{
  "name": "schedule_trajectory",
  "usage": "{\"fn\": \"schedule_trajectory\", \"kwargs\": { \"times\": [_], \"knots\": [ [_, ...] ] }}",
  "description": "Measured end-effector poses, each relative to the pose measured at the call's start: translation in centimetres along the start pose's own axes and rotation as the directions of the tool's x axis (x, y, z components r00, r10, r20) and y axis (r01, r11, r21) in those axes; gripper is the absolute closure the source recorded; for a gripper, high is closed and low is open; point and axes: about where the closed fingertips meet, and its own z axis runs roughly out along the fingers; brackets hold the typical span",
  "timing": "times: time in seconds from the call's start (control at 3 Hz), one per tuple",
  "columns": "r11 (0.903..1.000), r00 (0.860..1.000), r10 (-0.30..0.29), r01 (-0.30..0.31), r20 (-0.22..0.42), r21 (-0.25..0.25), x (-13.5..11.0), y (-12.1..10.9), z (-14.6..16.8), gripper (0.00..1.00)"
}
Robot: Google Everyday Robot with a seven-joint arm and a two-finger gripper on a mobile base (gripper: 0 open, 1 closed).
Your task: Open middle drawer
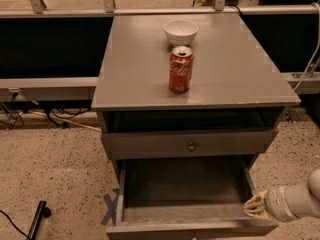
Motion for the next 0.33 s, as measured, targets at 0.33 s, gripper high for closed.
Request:
{"fn": "schedule_trajectory", "kwargs": {
  "times": [0.33],
  "knots": [
    [1.0, 1.0, 0.0, 0.0, 0.002, -0.005, -0.06, 0.11, 0.26, 0.74]
  ]
}}
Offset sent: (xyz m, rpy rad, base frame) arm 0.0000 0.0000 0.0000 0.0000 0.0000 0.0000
